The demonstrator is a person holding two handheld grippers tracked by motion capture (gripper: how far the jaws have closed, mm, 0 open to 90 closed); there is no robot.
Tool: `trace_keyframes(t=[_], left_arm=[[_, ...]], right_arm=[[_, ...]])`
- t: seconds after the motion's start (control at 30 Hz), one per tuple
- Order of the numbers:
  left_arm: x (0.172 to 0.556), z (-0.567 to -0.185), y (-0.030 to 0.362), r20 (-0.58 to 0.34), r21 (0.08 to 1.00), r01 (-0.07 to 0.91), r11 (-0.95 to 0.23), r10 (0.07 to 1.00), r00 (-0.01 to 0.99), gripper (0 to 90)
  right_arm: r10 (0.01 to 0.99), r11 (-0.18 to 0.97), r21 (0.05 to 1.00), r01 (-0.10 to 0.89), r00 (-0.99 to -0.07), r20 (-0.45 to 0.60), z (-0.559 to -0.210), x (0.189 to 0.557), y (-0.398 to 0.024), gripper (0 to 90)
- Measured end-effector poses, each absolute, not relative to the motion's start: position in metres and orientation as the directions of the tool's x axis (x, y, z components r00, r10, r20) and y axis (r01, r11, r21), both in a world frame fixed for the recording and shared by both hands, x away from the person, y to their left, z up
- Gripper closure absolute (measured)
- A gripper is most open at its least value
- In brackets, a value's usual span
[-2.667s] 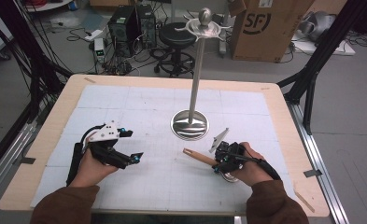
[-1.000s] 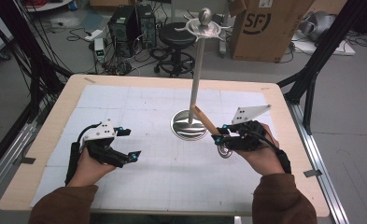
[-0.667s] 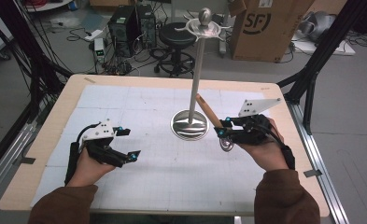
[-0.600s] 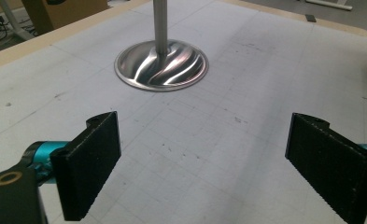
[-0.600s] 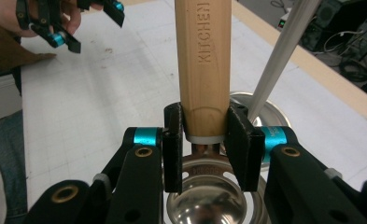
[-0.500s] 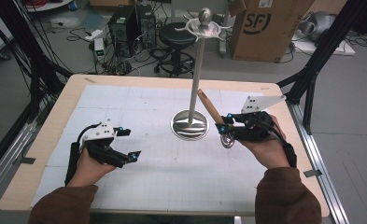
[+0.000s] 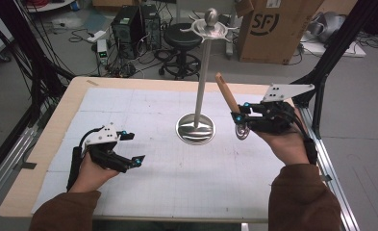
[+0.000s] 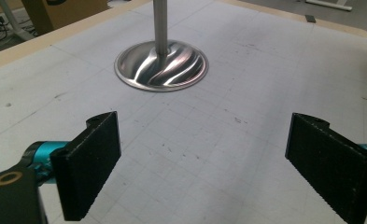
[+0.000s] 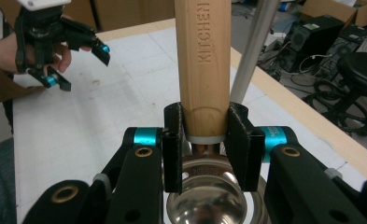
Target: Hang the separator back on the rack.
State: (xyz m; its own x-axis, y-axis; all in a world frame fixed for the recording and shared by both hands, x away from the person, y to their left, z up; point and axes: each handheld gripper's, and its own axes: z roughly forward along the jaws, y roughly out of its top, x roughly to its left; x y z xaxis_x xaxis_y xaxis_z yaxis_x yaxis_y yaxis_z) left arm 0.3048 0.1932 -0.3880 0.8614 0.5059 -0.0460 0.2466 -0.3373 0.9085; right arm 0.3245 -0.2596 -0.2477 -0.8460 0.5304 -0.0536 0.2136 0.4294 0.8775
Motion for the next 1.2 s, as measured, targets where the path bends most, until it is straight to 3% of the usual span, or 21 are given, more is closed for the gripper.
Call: trace_keyframes(t=[1.2], left_arm=[[0.305, -0.388, 0.193, -0.045, 0.909, 0.244, -0.337, 0.503, 0.863, 11.0]], right_arm=[[0.604, 0.38, 0.905, 0.194, -0.793, -0.084, -0.194, 0.349, -0.276, 69.1]])
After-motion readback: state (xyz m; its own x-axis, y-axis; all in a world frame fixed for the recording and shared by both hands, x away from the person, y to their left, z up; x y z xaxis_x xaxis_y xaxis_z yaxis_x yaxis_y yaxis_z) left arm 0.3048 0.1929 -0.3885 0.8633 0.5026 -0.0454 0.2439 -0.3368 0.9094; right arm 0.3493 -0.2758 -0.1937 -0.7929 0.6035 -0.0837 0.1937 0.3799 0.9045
